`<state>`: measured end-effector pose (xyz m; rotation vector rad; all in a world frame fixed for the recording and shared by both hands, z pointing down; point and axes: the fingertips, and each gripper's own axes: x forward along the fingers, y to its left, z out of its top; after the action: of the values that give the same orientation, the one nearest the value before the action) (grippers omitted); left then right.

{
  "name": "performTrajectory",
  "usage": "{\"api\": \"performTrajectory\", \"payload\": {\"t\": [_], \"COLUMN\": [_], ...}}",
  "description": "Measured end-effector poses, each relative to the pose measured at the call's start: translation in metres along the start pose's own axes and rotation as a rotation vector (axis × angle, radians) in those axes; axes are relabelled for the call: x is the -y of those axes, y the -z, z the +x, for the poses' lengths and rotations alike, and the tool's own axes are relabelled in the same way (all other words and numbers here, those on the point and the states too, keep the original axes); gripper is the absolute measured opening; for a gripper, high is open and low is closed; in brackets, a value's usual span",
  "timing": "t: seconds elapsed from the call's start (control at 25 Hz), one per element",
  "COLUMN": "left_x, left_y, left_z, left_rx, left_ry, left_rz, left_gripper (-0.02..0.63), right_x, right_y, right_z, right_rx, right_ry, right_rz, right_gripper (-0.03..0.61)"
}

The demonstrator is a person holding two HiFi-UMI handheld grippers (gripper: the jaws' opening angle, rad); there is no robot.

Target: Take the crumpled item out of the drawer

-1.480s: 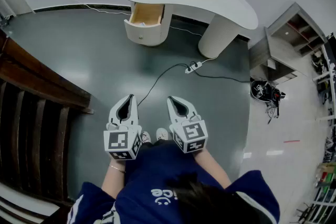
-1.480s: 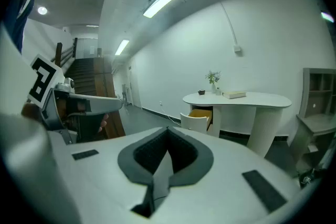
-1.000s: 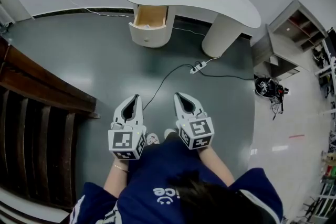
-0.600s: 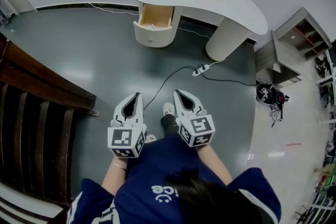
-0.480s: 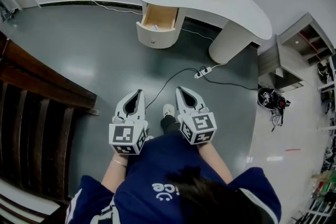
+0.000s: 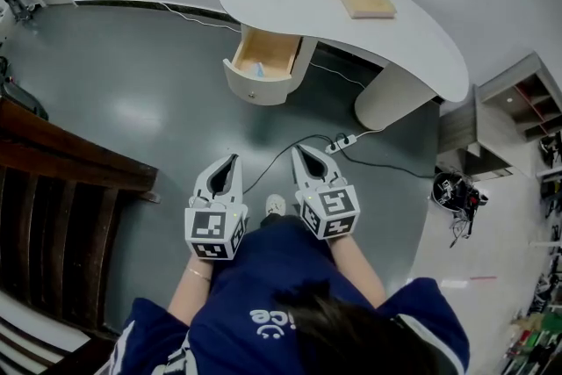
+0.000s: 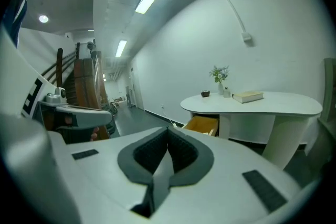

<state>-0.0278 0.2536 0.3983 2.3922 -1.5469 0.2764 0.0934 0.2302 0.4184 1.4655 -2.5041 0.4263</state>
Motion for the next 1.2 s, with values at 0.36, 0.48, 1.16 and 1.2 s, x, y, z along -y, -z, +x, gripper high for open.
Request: {"api": "performTrajectory", "payload": {"t": [0.36,0.48,1.16,1.2], "left_x": [0.013,0.016,0.001,-0.001], "left_y": [-0.008,-0.009,-0.004,-0.005], "left_z": [0.067,0.080,0.124,0.130], "left_rx": [-0.018,-0.027,-0.078,-0.080], "left_ry": [-0.044,-0.059,-0.030,-0.023], "left_rz": [-0.036,-0.027,-0.031,-0.027], "left_gripper": [0.005,0.005,0.005,0.003], "right_x": [0.059,0.069,0.087,0.090], "right_y": [-0.002,0.000,0.006,0.004], "right_z": [0.035,0.042,0.071,0.075], "right_rx": [-0.045,-0.061,-0.102,-0.100], "right_ry": [-0.073,-0.090,-0.091,-0.082], "right_rz": [-0.012,-0.012,-0.027,-0.025], "right_gripper": [0.008,0.008,0.008,0.008]}}
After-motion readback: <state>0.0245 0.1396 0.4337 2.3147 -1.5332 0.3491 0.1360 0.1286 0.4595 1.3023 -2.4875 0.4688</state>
